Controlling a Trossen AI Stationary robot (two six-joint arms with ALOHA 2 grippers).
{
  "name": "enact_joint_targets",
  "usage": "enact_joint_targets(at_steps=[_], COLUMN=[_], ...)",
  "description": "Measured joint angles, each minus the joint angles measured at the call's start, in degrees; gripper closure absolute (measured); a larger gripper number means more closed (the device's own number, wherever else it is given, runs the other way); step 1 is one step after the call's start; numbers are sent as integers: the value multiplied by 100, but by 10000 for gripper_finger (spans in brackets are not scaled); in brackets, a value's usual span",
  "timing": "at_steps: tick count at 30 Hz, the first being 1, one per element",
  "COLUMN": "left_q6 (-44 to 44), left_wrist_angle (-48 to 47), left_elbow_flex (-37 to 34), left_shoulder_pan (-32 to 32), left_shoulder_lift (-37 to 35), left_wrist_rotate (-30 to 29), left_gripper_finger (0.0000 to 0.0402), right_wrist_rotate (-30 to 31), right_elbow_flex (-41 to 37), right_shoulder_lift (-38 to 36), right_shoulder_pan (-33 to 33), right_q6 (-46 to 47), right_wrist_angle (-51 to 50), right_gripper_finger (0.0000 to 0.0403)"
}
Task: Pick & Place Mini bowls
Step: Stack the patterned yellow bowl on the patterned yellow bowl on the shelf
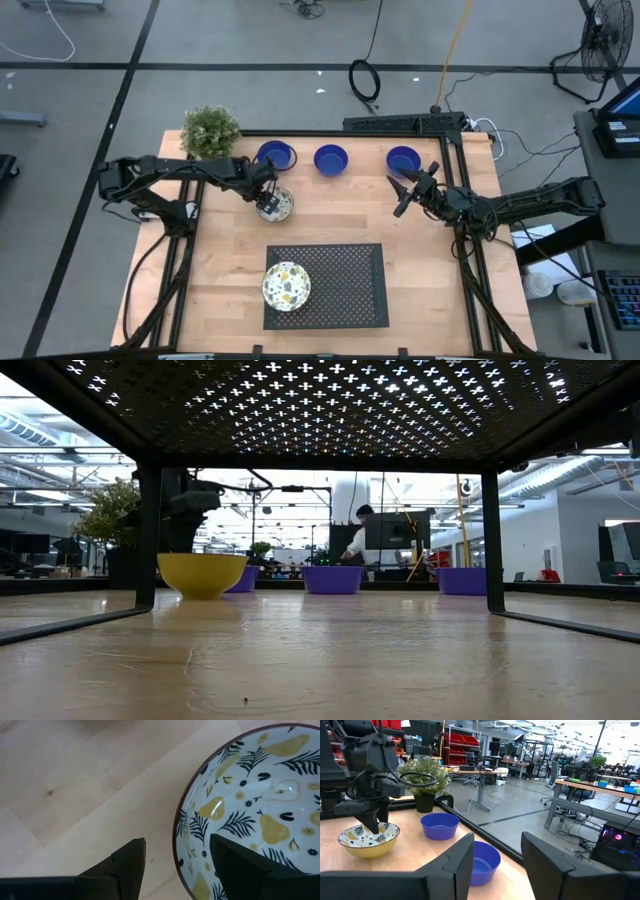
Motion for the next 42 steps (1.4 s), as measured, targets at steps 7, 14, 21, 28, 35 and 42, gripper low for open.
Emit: enact_joint_targets(at_steps=[7, 14, 21, 28, 35, 42], left_q6=[0, 129, 368, 762, 768, 842], left_wrist_angle=[-7, -11, -23, -34, -35, -83], left_elbow_flex=[0, 0, 0, 0, 2, 2], left_shoulder_pan=[0, -2, 9, 20, 236, 389], left_shoulder_lift=[0, 0, 0, 0, 0, 0], left_wrist_rotate=[95, 166, 391, 408, 727, 745], left_gripper_finger=[177, 177, 177, 177, 177, 177], right_wrist_rotate=[0, 0, 0, 0, 0, 0], right_elbow_flex=[0, 0, 0, 0, 0, 0], right_shoulder_lift=[0, 0, -2, -2, -1, 0], right_shoulder_pan=[0, 0, 0, 0, 1, 0], right_q6=[-1, -1, 1, 1, 2, 106], right_wrist_angle=[0, -2, -2, -2, 0, 0], right_gripper_finger=[250, 250, 250, 250, 250, 250])
